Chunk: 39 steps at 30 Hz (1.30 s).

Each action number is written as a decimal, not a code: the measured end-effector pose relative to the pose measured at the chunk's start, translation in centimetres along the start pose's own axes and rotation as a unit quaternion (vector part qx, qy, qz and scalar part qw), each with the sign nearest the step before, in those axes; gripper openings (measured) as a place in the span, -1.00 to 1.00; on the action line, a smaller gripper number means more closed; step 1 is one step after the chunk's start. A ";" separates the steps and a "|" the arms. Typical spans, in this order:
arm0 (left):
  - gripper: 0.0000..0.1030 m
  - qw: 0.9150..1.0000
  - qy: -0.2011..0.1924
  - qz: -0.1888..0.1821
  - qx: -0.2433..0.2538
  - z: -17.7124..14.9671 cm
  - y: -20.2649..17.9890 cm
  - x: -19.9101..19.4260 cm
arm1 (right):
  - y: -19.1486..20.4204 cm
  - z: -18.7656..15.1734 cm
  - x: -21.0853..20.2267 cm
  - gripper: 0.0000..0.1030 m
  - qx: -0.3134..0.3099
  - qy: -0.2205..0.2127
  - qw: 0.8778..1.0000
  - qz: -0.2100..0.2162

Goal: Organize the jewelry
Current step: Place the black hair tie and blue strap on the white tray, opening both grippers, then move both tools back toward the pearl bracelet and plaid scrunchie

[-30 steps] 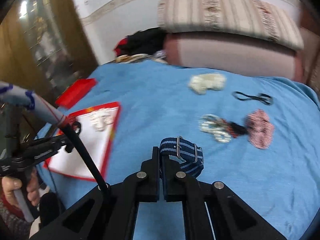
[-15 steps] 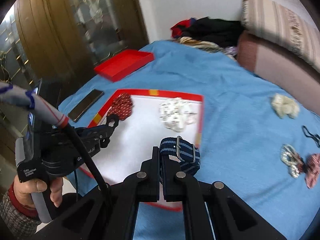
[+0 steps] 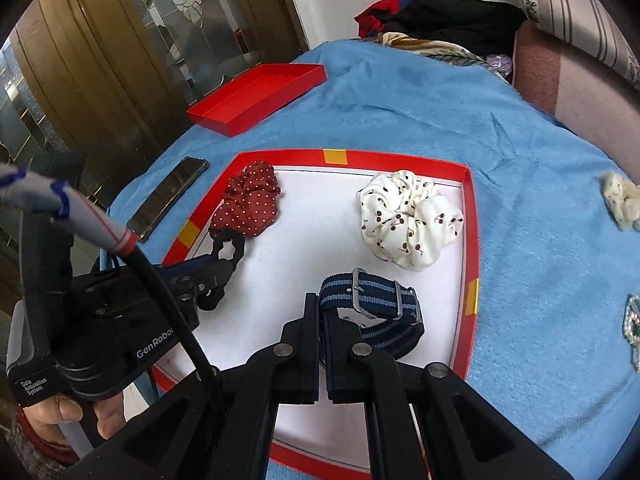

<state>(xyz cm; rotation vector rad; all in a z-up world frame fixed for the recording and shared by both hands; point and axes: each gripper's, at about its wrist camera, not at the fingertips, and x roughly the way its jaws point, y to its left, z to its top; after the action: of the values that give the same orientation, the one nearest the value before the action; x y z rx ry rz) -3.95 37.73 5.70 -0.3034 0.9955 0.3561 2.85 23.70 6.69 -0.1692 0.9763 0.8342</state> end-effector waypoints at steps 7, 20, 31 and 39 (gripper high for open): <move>-0.32 1.000 -0.004 -0.010 -0.021 0.0 0.5 -0.7 | -0.5 0.5 -0.7 -0.48 0.001 -0.004 1.000 0.000; -0.18 0.998 -0.034 -0.018 -0.040 -1.8 1.8 -5.5 | -5.5 -4.0 -4.5 -0.12 0.043 -0.007 0.997 -0.063; -0.18 0.999 -0.041 -0.016 -0.021 -2.9 0.0 -7.7 | -6.0 -7.1 -3.0 -0.89 0.077 0.035 0.996 -0.043; -0.18 0.999 -0.043 -0.019 -0.003 -3.2 -2.4 -8.7 | -3.9 -9.7 -4.7 -0.79 0.061 0.031 0.998 -0.012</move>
<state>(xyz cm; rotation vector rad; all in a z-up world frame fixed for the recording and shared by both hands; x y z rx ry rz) -9.68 32.93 11.74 -0.3097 0.9034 0.3355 -2.27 13.83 3.88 -0.1025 1.0778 0.7480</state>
